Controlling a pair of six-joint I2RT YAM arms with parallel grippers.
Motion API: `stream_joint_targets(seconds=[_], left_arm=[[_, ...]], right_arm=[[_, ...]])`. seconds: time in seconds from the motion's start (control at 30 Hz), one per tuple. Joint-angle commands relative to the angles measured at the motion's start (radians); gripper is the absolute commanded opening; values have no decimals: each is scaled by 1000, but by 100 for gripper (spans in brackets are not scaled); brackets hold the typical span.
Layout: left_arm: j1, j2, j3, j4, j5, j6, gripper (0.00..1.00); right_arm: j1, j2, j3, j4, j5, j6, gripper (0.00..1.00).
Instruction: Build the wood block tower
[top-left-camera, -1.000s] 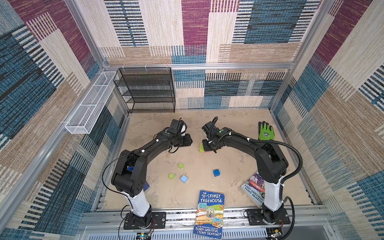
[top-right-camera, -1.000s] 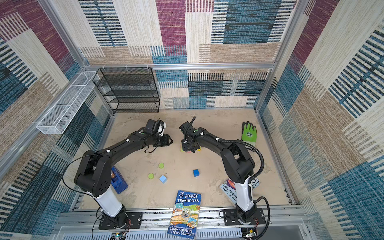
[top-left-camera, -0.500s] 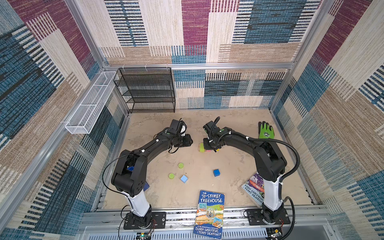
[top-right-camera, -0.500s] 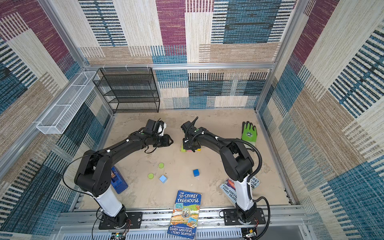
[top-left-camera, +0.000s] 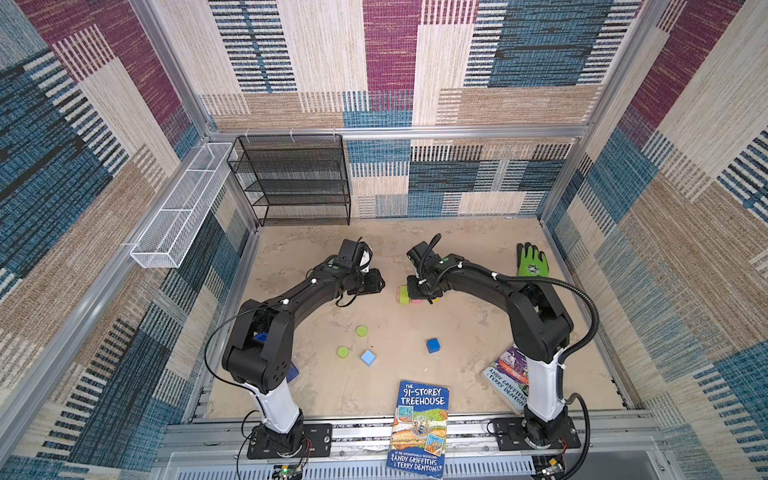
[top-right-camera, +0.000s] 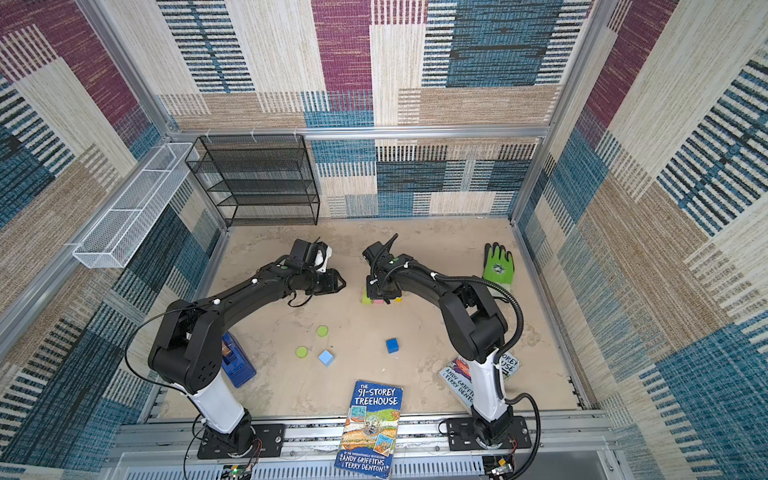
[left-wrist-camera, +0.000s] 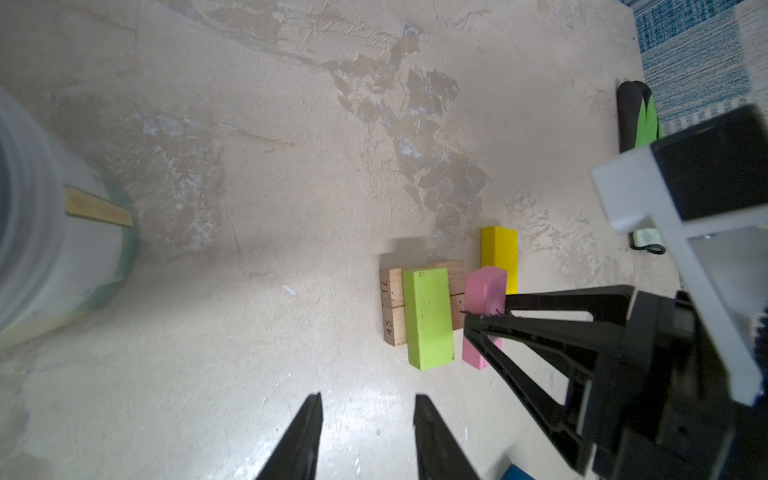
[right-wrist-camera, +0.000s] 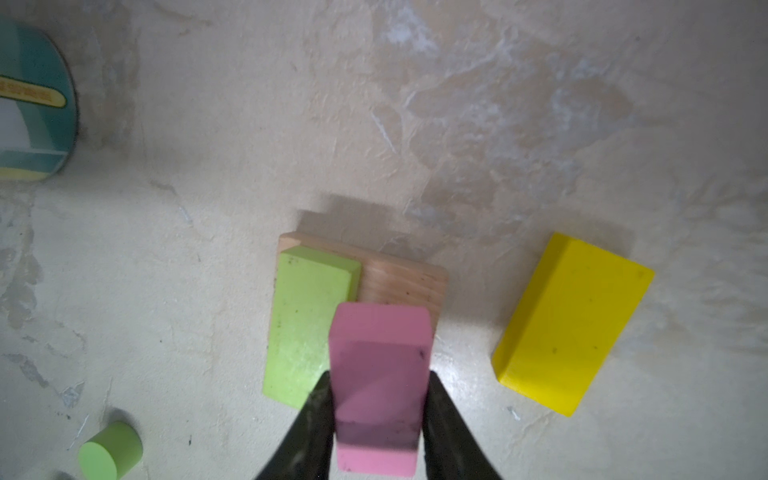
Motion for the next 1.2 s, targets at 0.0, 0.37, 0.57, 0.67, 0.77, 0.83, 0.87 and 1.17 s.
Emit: stream_joint_targets(seconds=[0.0,0.37,0.57,0.67,0.77,0.83,0.87,1.17], left_arm=[[2,-7,-1,25,7,-4,41],[5,-8,-2,25,9,-4,41],[7,-8,-3,27,13,-4,41],[7,-8,-5,31,23,-6,41],[7,-6,-6,43,48,-9,40],[7,-4,-6,49,64,-10,40],[7,-4,-5,50,72,-9,40],[-14,26,46,-8,63,28,47]], right_arm=[[-3,3,6,26,-5,15,36],[-9,7,9,30,-6,19,37],[-9,-15,20,23,0,20,38],[-10,-45,22,22,8,20,39],[-10,-89,4,41,-3,16,41],[-10,-122,-24,68,-16,13,44],[-10,-142,-44,88,-22,14,46],[-39,-282,-250,286,-118,23,51]])
